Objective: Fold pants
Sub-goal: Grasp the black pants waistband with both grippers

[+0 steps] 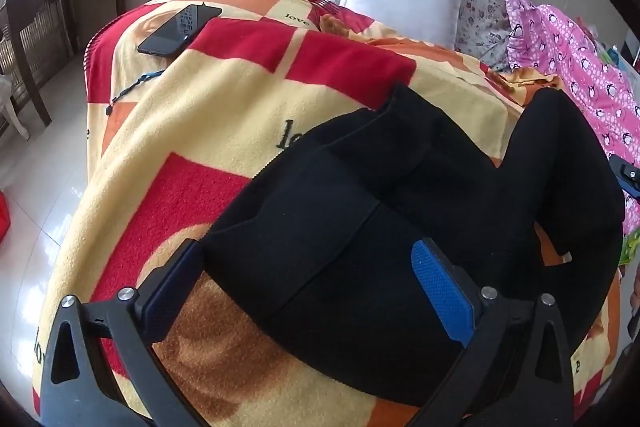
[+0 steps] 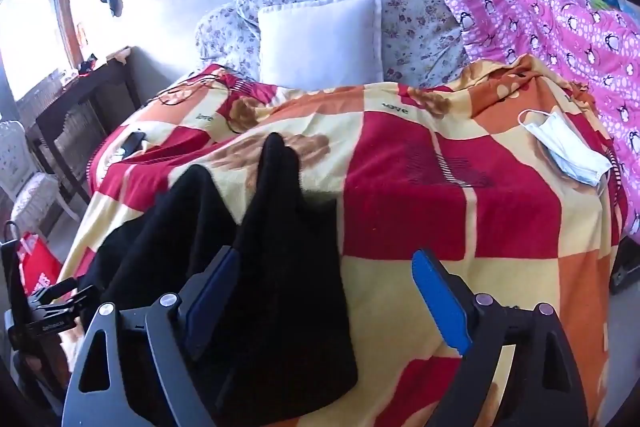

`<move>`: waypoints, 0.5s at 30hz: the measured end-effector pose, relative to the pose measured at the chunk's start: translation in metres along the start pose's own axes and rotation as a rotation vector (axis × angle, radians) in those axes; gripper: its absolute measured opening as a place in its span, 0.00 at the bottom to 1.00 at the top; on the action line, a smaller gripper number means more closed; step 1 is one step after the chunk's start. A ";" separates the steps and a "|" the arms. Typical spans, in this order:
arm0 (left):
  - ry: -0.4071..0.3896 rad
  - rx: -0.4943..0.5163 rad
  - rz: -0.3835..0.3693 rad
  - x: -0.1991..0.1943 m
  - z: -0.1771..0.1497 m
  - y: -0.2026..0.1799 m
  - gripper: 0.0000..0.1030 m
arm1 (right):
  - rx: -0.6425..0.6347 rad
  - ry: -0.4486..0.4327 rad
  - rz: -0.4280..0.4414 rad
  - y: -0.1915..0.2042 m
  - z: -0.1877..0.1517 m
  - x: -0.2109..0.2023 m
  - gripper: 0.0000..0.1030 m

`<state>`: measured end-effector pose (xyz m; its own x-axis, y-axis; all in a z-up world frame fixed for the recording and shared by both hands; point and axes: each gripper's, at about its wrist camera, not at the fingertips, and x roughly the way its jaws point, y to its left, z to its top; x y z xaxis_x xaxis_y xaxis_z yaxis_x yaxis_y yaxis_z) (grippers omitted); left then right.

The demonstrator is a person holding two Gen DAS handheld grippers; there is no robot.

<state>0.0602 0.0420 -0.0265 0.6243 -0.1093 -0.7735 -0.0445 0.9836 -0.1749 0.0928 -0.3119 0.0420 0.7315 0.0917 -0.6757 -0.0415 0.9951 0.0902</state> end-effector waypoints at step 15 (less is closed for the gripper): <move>0.006 0.004 0.009 0.005 -0.001 0.000 1.00 | -0.066 0.037 0.038 0.019 0.008 0.033 0.74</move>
<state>0.0623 0.0411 -0.0304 0.6189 -0.1012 -0.7789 -0.0474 0.9850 -0.1657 0.1214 -0.2902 0.0271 0.7027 0.1299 -0.6995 -0.1144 0.9910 0.0691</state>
